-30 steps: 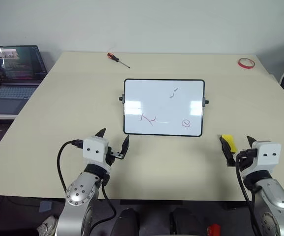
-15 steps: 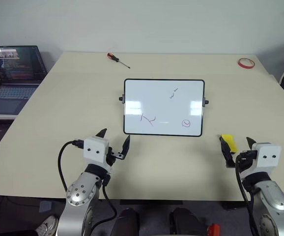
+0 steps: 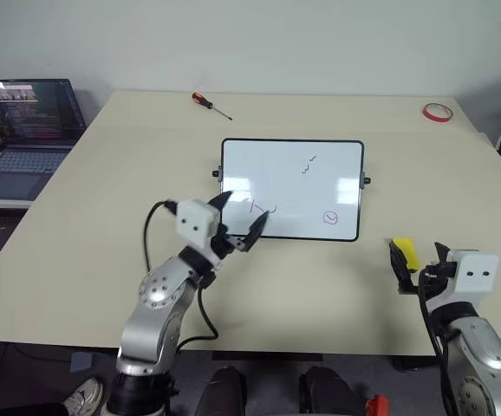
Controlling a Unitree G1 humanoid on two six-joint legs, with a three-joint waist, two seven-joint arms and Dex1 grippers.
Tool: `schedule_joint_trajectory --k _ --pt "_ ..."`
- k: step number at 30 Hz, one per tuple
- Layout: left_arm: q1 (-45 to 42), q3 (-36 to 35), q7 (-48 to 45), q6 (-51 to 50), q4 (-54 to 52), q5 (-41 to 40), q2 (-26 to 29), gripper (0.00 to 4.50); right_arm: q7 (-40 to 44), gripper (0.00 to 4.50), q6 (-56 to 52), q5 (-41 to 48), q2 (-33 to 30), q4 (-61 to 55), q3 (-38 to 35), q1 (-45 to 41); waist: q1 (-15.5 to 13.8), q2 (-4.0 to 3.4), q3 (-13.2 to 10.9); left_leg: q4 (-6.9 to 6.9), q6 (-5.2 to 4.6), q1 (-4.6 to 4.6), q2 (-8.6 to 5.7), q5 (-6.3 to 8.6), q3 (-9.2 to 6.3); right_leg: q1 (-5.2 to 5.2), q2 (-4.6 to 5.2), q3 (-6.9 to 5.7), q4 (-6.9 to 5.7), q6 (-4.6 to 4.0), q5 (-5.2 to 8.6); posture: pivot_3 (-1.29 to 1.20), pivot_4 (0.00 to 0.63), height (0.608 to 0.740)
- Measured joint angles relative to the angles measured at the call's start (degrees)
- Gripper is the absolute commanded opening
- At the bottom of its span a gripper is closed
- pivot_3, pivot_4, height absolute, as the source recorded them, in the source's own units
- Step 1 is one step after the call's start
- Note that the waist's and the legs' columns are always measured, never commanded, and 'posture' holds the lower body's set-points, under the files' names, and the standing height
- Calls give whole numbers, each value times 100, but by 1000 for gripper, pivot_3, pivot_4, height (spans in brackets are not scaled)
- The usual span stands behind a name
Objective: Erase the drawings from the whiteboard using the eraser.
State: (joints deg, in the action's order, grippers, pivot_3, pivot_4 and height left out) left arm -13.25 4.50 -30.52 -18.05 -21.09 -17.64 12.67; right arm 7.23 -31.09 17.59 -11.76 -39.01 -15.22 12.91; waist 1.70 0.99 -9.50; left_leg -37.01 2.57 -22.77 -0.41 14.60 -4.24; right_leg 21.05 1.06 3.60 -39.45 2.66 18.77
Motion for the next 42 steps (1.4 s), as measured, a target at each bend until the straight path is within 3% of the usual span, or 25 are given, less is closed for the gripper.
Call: schedule_joint_trajectory --k 7,14,22,42 --pt "-892 930 -1951 -208 751 -478 573 4500 -198 4417 -1103 526 -95 40 -207 -609 47 -7 3 3 -1 5 2 0 8 3 -6 2 -4 0 0 0 150 740" --pt "-1270 1328 -2903 -77 1488 -298 967 4500 -357 4417 -1495 627 -147 200 -296 -945 20 -8 3 1 -1 1 0 0 6 5 -4 2 -2 0 0 0 150 740" --pt "-1397 1377 -3045 609 1997 264 1022 4500 -489 4417 -1823 613 -124 415 -149 -966 20 -8 3 2 -2 -4 2 0 6 10 -4 7 -1 0 0 0 150 740" --pt "-1415 1376 -2952 716 2009 328 944 4500 -660 4417 -1943 609 -89 666 -226 -1160 19 -8 3 1 -2 -5 2 0 5 10 -3 7 -1 0 1 0 150 740"
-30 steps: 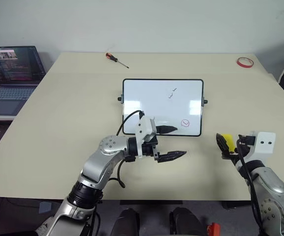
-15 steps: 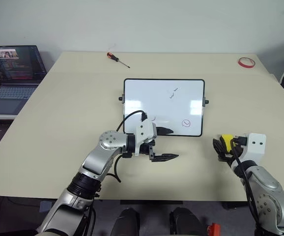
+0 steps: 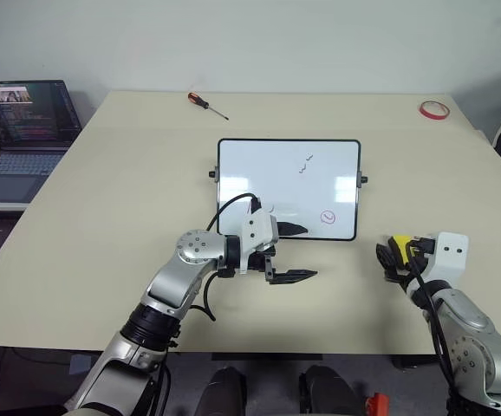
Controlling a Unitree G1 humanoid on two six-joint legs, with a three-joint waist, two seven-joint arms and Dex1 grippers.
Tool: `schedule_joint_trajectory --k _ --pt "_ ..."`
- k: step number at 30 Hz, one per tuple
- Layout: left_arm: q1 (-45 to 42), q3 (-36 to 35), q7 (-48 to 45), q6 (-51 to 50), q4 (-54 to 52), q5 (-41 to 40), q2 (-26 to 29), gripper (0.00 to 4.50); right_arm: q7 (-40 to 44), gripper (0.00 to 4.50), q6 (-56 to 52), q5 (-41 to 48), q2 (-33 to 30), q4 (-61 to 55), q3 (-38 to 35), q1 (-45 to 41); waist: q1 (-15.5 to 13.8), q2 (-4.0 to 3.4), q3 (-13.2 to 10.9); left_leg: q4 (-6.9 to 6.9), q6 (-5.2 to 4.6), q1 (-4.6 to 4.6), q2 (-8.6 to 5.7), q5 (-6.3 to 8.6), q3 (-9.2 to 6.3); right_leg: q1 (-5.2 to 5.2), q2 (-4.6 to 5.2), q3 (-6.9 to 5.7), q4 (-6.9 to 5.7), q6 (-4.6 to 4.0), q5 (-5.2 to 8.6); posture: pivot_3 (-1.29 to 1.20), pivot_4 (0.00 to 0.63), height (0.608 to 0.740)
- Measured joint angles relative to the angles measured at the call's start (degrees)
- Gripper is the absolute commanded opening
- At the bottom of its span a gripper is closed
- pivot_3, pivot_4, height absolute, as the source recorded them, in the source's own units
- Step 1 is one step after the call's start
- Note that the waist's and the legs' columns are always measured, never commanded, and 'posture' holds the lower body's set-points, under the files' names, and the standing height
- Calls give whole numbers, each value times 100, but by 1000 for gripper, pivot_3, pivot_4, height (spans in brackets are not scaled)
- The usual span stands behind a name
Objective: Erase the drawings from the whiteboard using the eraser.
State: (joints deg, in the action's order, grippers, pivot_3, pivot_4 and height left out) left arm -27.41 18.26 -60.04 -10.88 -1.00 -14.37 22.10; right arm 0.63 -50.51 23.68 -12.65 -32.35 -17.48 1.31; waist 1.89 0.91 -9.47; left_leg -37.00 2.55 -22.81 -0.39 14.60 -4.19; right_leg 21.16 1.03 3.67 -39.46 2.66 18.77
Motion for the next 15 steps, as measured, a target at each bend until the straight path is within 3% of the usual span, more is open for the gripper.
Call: schedule_joint_trajectory --k 15 --pt "-41 -1 41 -48 -1 1 -37 4500 -54 4417 5 -19 -8 25 -56 -13 1 0 0 0 0 0 0 0 1 0 0 0 -1 0 0 0 150 740"
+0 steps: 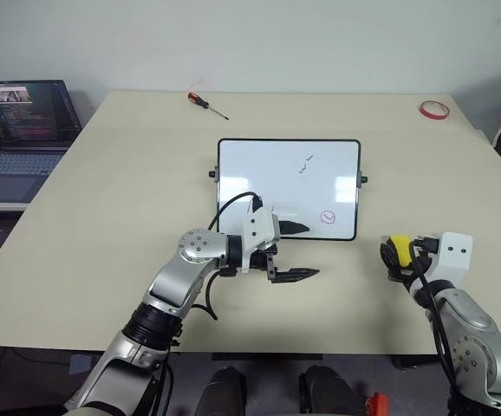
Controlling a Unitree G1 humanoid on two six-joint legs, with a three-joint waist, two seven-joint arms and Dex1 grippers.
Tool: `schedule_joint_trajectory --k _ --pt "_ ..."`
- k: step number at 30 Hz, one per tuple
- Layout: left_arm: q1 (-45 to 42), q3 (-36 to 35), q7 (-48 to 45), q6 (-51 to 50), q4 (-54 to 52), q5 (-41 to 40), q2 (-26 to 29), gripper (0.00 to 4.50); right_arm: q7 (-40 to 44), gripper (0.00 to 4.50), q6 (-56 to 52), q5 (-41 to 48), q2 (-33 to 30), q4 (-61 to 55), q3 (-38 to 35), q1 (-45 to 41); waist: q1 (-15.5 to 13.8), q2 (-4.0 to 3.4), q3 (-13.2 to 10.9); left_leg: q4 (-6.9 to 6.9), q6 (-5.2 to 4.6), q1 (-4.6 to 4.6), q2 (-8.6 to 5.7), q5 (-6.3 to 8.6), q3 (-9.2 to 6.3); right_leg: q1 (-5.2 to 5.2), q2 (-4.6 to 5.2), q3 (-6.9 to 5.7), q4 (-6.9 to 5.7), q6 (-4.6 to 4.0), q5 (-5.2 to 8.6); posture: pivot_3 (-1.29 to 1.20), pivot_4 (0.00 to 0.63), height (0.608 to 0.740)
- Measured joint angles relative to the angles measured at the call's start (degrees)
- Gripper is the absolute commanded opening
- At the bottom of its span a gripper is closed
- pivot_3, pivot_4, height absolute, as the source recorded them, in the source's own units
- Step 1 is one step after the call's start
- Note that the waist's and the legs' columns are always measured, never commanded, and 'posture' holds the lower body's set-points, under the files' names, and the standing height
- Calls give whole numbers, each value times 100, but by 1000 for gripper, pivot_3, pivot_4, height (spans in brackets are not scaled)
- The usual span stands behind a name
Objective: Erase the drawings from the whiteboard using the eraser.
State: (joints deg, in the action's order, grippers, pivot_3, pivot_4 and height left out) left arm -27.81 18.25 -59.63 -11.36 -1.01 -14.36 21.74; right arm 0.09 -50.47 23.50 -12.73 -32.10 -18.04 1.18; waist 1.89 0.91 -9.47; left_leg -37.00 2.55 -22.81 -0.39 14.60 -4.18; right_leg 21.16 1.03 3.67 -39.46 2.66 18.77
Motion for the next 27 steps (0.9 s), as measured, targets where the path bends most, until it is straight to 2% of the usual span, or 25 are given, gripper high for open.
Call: schedule_joint_trajectory --k 18,21,27 --pt "1 -6 27 -58 -48 -2 27 4500 99 4417 137 -67 -21 421 -4 -198 0 0 0 0 0 0 0 0 0 0 0 0 0 0 0 0 150 740" --pt "1 -6 27 -58 -55 -2 26 4500 96 3592 182 -127 -22 491 -11 -208 0 0 0 0 0 0 0 0 0 0 0 0 0 0 0 0 150 740" --pt "1 -6 26 -52 -55 0 28 4500 106 1446 221 -193 -20 494 -68 -206 0 0 0 0 0 0 0 0 0 0 0 0 0 0 0 0 150 740"
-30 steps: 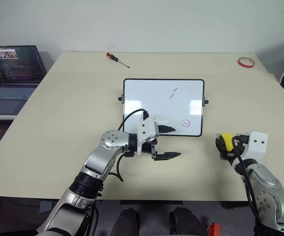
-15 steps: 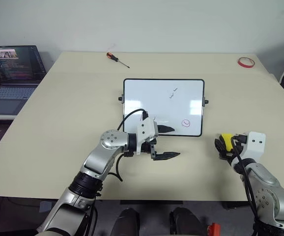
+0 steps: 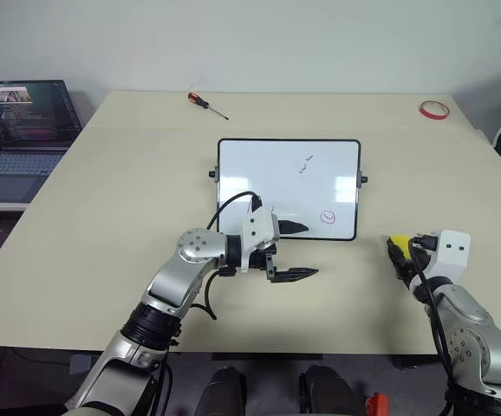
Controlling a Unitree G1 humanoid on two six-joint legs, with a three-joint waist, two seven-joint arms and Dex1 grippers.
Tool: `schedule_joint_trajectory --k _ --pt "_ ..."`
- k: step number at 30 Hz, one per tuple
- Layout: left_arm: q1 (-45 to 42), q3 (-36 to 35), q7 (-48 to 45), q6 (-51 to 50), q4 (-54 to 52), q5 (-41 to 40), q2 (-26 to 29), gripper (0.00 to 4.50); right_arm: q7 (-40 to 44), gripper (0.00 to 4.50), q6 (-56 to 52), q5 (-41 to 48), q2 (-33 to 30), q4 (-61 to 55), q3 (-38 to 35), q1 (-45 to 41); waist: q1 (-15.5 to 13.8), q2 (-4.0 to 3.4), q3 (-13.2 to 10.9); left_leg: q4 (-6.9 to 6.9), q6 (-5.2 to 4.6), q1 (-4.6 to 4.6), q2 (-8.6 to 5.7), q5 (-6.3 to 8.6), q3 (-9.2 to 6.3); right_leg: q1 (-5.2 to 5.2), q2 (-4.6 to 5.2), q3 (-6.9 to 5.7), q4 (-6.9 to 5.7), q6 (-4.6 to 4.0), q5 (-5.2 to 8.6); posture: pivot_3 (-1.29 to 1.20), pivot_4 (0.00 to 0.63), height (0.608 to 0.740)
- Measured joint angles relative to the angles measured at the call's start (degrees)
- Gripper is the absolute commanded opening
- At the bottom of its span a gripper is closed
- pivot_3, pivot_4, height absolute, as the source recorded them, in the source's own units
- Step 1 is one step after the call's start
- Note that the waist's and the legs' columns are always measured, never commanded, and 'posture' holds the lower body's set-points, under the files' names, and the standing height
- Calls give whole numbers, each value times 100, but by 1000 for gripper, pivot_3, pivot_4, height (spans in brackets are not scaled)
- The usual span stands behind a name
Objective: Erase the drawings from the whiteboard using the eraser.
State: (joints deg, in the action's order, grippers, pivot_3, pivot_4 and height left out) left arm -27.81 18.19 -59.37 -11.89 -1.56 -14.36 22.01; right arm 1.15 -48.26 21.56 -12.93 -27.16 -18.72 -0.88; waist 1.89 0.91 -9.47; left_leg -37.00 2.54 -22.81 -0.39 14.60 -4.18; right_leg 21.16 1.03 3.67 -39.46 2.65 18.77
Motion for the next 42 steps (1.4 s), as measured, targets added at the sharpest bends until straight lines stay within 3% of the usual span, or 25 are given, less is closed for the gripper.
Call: schedule_joint_trajectory --k 4,5,20,24,34,42 --pt "-2 -10 -5 12 2 2 21 4500 -2 158 54 -3 3 -2 -53 -15 3 0 0 0 0 1 1 0 0 -1 0 0 -1 0 0 0 150 740" --pt "-6 -12 -6 21 5 3 24 4500 -3 42 70 -3 3 -2 -66 -29 5 0 0 0 0 2 1 0 0 -1 0 0 -1 0 0 0 150 740" --pt "-38 -17 -1 120 37 40 32 4500 -11 42 69 -105 -27 78 -14 -94 3 0 0 0 0 1 0 0 0 0 0 0 -1 0 0 0 150 740" --pt "-38 -17 0 120 37 40 28 4500 -23 928 79 -233 -33 78 -16 -92 2 0 0 0 0 1 0 0 0 0 0 0 0 0 0 0 150 740" --pt "-37 -17 6 118 36 40 -34 4500 -125 4484 172 -243 53 80 -72 -230 2 0 0 0 0 0 0 0 0 0 0 0 -1 0 0 0 150 740" --pt "-36 -16 5 117 36 50 -96 4500 -161 4484 344 -194 187 81 -276 -448 3 0 0 0 0 1 1 0 -1 0 -1 0 -2 0 0 0 150 740"
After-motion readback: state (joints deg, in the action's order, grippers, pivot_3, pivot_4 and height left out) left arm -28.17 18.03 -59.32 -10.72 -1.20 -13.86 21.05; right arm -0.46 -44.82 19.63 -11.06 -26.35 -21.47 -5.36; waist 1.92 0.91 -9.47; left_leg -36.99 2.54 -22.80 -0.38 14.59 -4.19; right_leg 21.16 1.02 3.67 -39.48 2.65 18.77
